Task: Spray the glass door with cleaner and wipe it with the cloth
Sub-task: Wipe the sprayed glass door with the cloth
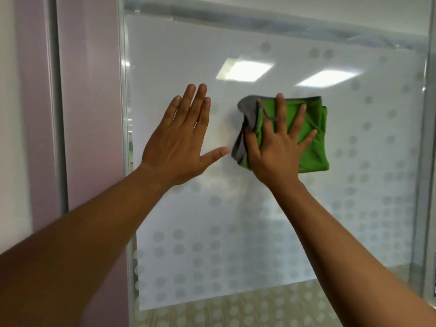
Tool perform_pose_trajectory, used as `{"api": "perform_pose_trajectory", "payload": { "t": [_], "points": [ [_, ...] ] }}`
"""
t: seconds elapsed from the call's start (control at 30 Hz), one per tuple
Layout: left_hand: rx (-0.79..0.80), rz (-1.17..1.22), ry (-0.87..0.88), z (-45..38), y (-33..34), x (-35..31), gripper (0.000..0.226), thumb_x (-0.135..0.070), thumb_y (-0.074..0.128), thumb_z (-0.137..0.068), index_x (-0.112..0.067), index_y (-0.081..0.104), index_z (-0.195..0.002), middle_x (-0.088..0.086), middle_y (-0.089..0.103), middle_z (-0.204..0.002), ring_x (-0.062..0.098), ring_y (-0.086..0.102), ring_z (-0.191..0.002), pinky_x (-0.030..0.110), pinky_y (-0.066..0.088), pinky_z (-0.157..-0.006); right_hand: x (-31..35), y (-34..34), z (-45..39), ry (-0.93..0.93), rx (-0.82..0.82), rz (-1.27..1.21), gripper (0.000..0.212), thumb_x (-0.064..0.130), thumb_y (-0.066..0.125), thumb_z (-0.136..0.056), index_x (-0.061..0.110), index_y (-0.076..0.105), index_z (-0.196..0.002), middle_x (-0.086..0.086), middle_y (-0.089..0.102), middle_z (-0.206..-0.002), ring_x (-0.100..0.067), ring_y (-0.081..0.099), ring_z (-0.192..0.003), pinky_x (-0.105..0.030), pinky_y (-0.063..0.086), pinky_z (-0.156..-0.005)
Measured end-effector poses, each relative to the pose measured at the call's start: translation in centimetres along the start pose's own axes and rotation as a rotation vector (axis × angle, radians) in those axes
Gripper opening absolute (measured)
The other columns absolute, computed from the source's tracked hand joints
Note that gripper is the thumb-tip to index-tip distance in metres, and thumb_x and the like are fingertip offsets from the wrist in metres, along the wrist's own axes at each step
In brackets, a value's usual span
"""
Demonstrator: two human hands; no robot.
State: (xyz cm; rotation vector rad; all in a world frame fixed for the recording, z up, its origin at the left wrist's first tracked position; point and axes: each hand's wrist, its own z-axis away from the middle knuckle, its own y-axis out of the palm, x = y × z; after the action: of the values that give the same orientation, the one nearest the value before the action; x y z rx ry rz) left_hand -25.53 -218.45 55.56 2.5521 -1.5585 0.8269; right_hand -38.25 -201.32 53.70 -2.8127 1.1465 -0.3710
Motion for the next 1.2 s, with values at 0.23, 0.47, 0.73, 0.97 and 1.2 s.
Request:
{"api": "perform_pose_trajectory", "payload": {
  "t": [0.23, 0.47, 0.73, 0.97, 1.2],
  "points": [
    [-0.054, 0.107, 0.088, 0.3, -0.5, 0.1, 0.105, -0.080, 0.012, -0.092, -0.001, 0.001, -0.160, 0.020, -0.002, -0.169, 0.033, -0.002, -0.158, 0.048, 0.008, -0.129, 4.3, 0.1, -2.6, -0.113, -0.029, 0.036, 0.058, 0.060, 0.029, -0.097, 0.043, 0.027, -0.152, 0.001, 0.007, -0.167, -0.045, -0.004, -0.151, -0.077, -0.002, -0.109],
    [-0.015, 0.185, 0.285, 1.4, -1.0, -2.1, 0.108, -0.079, 0.025, -0.092, 0.004, 0.006, -0.159, 0.022, 0.002, -0.168, 0.035, 0.001, -0.157, 0.049, 0.010, -0.128, 1.3, 0.3, 3.6, -0.351, 0.027, 0.138, 0.060, 0.062, 0.033, -0.097, 0.038, 0.029, -0.152, 0.000, 0.011, -0.167, -0.044, 0.001, -0.151, -0.074, 0.004, -0.110],
    [-0.006, 0.199, 0.362, 1.8, 0.7, -7.2, 0.094, -0.070, 0.021, -0.100, 0.001, 0.008, -0.159, 0.019, 0.005, -0.169, 0.032, 0.003, -0.158, 0.046, 0.012, -0.128, -4.3, -0.1, 6.3, -0.243, 0.076, 0.178, 0.064, 0.065, 0.025, -0.096, 0.040, 0.019, -0.155, -0.002, 0.010, -0.167, -0.044, 0.000, -0.151, -0.074, 0.004, -0.110],
    [0.060, 0.117, 0.390, 3.1, 2.1, -9.8, 0.091, -0.069, 0.008, -0.100, -0.001, 0.001, -0.160, 0.019, -0.003, -0.169, 0.035, -0.002, -0.157, 0.048, 0.009, -0.128, -8.7, -0.1, 7.5, 0.131, 0.023, 0.043, 0.061, 0.064, 0.033, -0.097, 0.043, 0.022, -0.153, 0.001, 0.007, -0.167, -0.040, -0.003, -0.152, -0.073, 0.002, -0.112],
    [0.078, 0.023, 0.401, 3.4, 2.7, -11.0, 0.091, -0.069, 0.001, -0.099, 0.000, -0.006, -0.159, 0.020, -0.008, -0.168, 0.036, -0.005, -0.157, 0.050, 0.007, -0.128, -11.8, 0.8, 14.0, 0.490, 0.016, -0.023, 0.068, 0.066, 0.027, -0.096, 0.033, 0.025, -0.155, 0.001, 0.006, -0.167, -0.038, -0.003, -0.152, -0.073, 0.005, -0.112]
  ]
}}
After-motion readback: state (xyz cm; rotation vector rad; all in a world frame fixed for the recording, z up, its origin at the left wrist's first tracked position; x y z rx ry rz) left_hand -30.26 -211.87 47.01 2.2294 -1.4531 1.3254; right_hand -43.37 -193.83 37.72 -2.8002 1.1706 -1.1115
